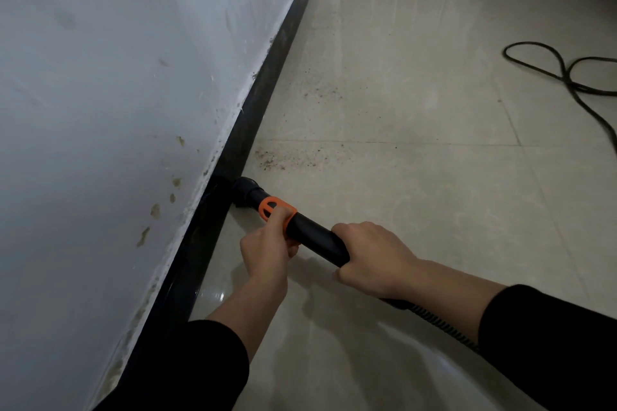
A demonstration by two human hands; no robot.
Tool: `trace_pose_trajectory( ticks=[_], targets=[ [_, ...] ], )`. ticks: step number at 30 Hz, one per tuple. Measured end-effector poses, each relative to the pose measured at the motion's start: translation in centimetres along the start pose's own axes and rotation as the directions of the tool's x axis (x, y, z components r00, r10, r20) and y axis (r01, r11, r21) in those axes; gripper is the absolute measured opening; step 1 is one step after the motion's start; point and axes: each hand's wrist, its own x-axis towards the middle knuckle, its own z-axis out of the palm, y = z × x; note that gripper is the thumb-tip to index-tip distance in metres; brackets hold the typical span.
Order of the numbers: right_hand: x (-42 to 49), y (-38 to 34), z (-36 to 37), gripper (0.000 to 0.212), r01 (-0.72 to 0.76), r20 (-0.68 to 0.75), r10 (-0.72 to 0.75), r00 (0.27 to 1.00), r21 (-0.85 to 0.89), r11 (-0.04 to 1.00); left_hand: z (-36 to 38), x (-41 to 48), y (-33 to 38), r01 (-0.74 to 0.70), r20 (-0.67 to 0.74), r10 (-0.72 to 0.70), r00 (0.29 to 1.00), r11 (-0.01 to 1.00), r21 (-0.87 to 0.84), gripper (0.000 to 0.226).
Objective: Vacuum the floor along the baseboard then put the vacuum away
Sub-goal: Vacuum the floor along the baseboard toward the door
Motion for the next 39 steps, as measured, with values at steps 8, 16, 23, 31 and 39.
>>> trace_pose_trajectory(
  ticks=[8, 16, 23, 31, 39],
  targets=[
    [0.0, 0.1, 0.5, 0.021, 0.005, -0.034, -0.006, 0.999, -0.028, 1.000, 0.2, 0.9, -0.1, 0.080, 0.050, -0.077, 0.996, 0.995, -0.057, 0.016],
    [1.3, -0.2, 0.5, 0.020, -0.012, -0.091, 0.007, 0.996, -0.051, 0.999, 1.3, 2.9, 0.6, 0.105, 0.049, -0.101, 0.994, 0.990, -0.092, 0.019],
    [2.1, -0.3, 0.5, 0.021, -0.006, -0.140, -0.002, 0.990, -0.057, 0.998, 2.0, 4.2, 0.7, 0.082, 0.060, -0.076, 0.995, 0.993, -0.088, 0.018],
    [3.4, -0.3, 0.8, 0.022, -0.007, -0.181, -0.003, 0.983, -0.058, 0.998, 2.8, 5.4, 1.1, 0.053, 0.069, -0.047, 0.996, 0.994, -0.094, 0.008],
    [4.8, -0.5, 1.0, 0.032, 0.015, -0.241, -0.036, 0.970, -0.087, 0.996, 3.4, 7.7, 1.4, 0.030, 0.084, -0.023, 0.996, 0.996, -0.087, 0.012]
  ],
)
